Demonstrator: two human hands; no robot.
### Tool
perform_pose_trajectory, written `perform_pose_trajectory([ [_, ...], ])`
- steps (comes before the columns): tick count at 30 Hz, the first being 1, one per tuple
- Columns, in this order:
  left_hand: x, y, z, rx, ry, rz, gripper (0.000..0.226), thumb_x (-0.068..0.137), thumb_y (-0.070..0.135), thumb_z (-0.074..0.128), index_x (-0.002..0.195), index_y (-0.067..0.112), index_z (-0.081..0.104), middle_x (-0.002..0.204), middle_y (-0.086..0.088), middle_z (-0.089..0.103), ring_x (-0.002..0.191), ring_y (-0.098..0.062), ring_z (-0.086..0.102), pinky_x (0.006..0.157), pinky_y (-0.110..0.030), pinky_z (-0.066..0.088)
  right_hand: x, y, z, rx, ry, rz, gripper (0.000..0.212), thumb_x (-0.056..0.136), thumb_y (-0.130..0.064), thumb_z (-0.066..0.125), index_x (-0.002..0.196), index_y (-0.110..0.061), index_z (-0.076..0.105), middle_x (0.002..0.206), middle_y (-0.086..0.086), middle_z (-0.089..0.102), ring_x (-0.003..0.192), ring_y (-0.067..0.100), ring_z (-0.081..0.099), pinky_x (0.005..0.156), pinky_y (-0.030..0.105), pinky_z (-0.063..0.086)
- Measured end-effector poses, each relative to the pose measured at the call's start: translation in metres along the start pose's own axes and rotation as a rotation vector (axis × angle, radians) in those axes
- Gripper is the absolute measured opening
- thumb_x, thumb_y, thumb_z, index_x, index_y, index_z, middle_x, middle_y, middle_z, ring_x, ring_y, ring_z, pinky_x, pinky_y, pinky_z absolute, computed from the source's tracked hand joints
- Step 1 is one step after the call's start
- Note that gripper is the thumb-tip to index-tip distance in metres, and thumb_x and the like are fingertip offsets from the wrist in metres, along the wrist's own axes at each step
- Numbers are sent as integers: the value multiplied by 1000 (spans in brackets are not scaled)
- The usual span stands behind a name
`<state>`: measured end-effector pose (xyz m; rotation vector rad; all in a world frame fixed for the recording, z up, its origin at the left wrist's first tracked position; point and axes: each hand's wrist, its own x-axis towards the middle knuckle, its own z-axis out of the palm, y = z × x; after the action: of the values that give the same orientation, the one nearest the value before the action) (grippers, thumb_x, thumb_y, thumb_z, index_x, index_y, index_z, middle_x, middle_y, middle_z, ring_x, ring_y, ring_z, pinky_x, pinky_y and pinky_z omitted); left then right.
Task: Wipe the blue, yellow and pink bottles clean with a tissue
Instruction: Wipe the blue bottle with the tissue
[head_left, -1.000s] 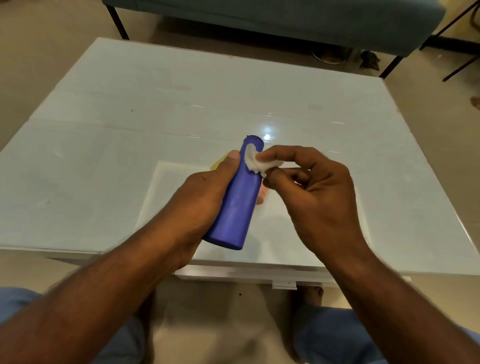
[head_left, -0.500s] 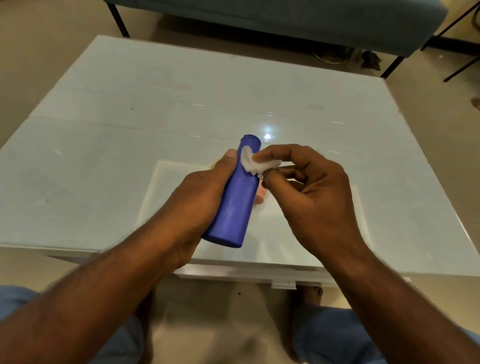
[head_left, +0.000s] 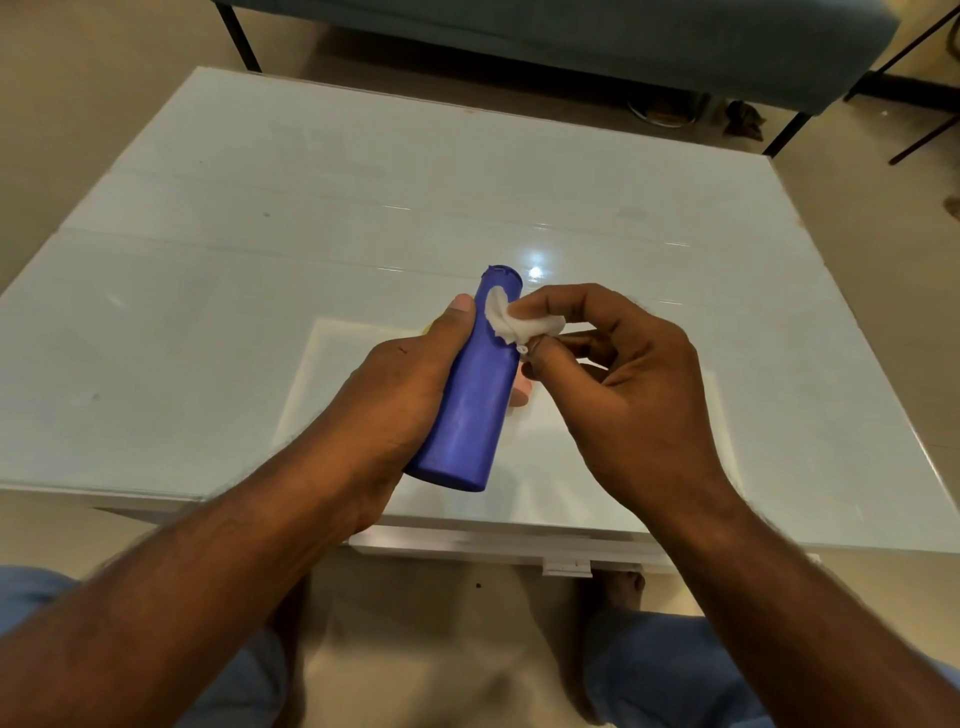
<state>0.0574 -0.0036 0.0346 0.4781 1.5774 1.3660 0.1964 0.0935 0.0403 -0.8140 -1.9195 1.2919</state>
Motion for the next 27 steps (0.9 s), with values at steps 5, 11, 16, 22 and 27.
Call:
perform_pose_trajectory([
  [5,-3,2,1,12,-8,-4,35,99,58,42,95,30,62,64,14,74,56,-7,72,50,-19,55,0,1,-1,-24,1,-32,19,101,-3,70,112,-16,78,111,1,76,96,12,74,71,13,58],
  [11,-5,8,1,-120,33,-66,38,95,59,52,107,26,67,104,-6,80,94,-28,77,84,-43,60,5,2,-8,-76,101,-87,24,99,-4,72,111,-24,77,111,-7,78,105,7,74,87,13,58],
  [16,-9,7,1,-99,7,-89,41,94,61,51,106,26,68,101,-6,80,99,-31,76,85,-43,60,5,0,-8,-35,130,-82,24,99,-7,74,108,-28,76,108,-12,78,105,7,73,87,17,59],
  [22,-9,9,0,-97,16,-101,41,93,62,52,105,26,69,100,-5,80,98,-31,76,83,-43,60,5,-1,-6,-33,115,-67,25,97,-3,73,107,-25,78,107,-9,79,104,9,74,87,19,60],
  [27,-9,10,0,-97,18,-110,42,95,61,52,107,25,69,102,-7,80,100,-32,75,86,-44,60,6,-2,-8,-28,123,-61,25,97,-5,74,106,-29,78,105,-12,79,103,7,74,87,17,59],
])
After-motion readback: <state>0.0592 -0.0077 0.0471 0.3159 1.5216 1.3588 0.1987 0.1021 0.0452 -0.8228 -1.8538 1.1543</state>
